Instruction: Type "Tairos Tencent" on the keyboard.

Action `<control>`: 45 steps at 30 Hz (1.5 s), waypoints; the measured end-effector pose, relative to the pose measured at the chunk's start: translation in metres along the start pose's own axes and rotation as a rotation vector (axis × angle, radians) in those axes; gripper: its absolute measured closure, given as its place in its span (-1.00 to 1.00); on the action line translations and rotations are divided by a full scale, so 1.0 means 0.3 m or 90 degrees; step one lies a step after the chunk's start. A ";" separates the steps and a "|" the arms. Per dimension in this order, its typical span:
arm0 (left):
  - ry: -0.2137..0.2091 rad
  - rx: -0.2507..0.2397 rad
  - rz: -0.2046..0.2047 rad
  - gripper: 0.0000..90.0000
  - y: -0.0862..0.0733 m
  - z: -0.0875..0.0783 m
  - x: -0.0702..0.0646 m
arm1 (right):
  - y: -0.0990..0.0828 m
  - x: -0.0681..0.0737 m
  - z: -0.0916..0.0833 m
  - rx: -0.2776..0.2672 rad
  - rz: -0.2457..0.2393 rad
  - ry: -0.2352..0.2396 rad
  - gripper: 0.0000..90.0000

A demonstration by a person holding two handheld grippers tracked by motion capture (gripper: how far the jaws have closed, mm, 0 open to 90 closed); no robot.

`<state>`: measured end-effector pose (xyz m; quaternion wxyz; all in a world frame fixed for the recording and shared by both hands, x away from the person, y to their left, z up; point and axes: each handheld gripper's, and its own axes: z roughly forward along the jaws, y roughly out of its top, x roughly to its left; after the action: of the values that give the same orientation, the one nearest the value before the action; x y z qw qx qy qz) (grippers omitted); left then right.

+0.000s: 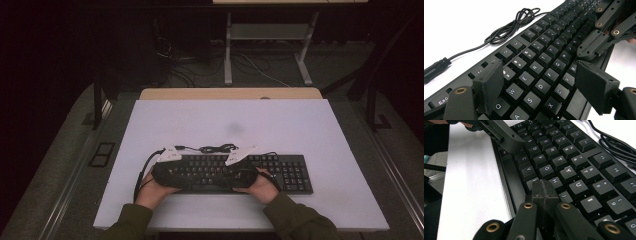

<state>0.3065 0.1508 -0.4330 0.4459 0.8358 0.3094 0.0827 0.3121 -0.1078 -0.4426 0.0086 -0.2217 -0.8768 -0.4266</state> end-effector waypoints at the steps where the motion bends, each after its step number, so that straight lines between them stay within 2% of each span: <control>1: 0.000 0.000 0.000 -0.50 0.000 0.000 0.000 | 0.000 0.000 0.000 0.000 0.001 0.000 0.99; 6: 0.001 0.000 0.005 -0.50 0.002 -0.003 0.003 | 0.001 -0.002 -0.005 -0.002 -0.001 -0.005 0.99; 16: 0.001 0.000 0.006 -0.50 0.003 -0.005 0.003 | 0.008 -0.005 -0.026 -0.028 0.007 0.003 0.97; 21: 0.003 -0.004 0.006 -0.50 0.004 -0.006 0.001 | 0.009 -0.012 -0.039 -0.044 0.016 0.005 0.80; 28: -0.001 -0.008 0.007 -0.42 0.007 -0.013 -0.001 | 0.006 -0.030 -0.051 -0.064 0.027 0.003 0.39; 31: -0.009 -0.009 0.011 -0.33 0.010 -0.018 -0.002 | 0.004 -0.040 -0.056 -0.072 0.030 -0.002 0.20; 37: -0.031 -0.012 0.018 0.03 0.013 -0.023 -0.010 | -0.005 -0.063 -0.068 -0.089 0.051 -0.022 -0.17; 41: -0.042 -0.003 0.026 0.29 0.015 -0.024 -0.017 | -0.013 -0.077 -0.072 -0.103 0.053 -0.042 -0.33; 45: -0.050 0.004 0.032 0.55 0.018 -0.023 -0.023 | -0.019 -0.089 -0.075 -0.107 0.060 -0.054 -0.37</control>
<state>0.3006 0.1492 -0.4237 0.4530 0.8472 0.2710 0.0600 0.3300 -0.1380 -0.4380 -0.0272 -0.2804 -0.8263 -0.4877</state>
